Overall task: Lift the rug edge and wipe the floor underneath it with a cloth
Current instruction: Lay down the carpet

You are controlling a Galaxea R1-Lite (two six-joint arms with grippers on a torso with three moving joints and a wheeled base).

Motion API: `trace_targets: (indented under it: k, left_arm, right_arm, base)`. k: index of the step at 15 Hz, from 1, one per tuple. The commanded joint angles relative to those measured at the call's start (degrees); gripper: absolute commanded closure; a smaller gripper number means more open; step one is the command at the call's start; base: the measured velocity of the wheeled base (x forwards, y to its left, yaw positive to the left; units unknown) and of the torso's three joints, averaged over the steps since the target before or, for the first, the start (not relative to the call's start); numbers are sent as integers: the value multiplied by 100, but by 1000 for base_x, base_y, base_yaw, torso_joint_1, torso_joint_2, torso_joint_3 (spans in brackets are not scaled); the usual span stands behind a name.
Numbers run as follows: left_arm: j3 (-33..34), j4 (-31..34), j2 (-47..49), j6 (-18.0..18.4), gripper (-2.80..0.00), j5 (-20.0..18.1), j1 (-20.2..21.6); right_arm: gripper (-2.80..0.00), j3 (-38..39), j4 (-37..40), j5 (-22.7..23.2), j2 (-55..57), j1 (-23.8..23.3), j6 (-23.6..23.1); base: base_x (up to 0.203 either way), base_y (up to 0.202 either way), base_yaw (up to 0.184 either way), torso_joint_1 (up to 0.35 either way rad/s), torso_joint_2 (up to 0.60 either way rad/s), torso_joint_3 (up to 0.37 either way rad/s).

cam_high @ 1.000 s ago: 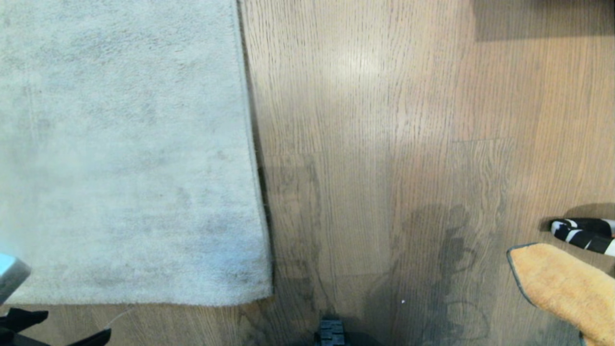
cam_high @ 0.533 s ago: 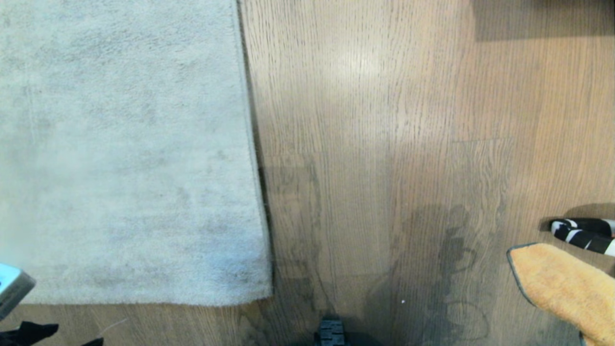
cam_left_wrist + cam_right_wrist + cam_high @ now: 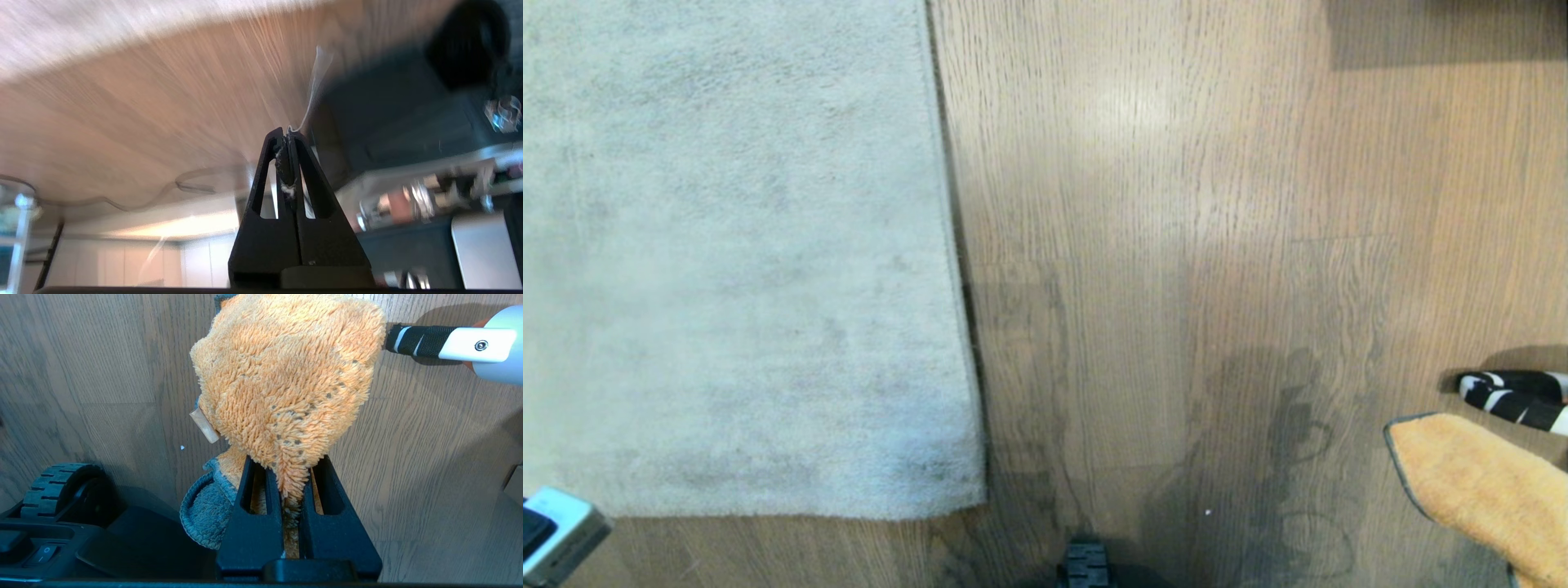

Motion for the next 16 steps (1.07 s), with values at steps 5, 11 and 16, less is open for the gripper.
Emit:
trace_targets:
  k: [5, 11, 16]
  left_arm:
    - [318, 271, 414, 126, 0, 28, -146]
    - [401, -255, 1802, 871, 0, 32, -166]
    - [-86, -1698, 3566, 1457, 0, -8, -535]
  right_arm:
    - [0, 0, 4, 3, 7, 0, -5]
    - [0, 0, 4, 3, 7, 0, -5]
    - [0, 0, 4, 3, 7, 0, -5]
  base:
    - [0, 0, 0, 0, 0, 0]
    - [0, 0, 0, 0, 0, 0]
    - [0, 0, 0, 0, 0, 0]
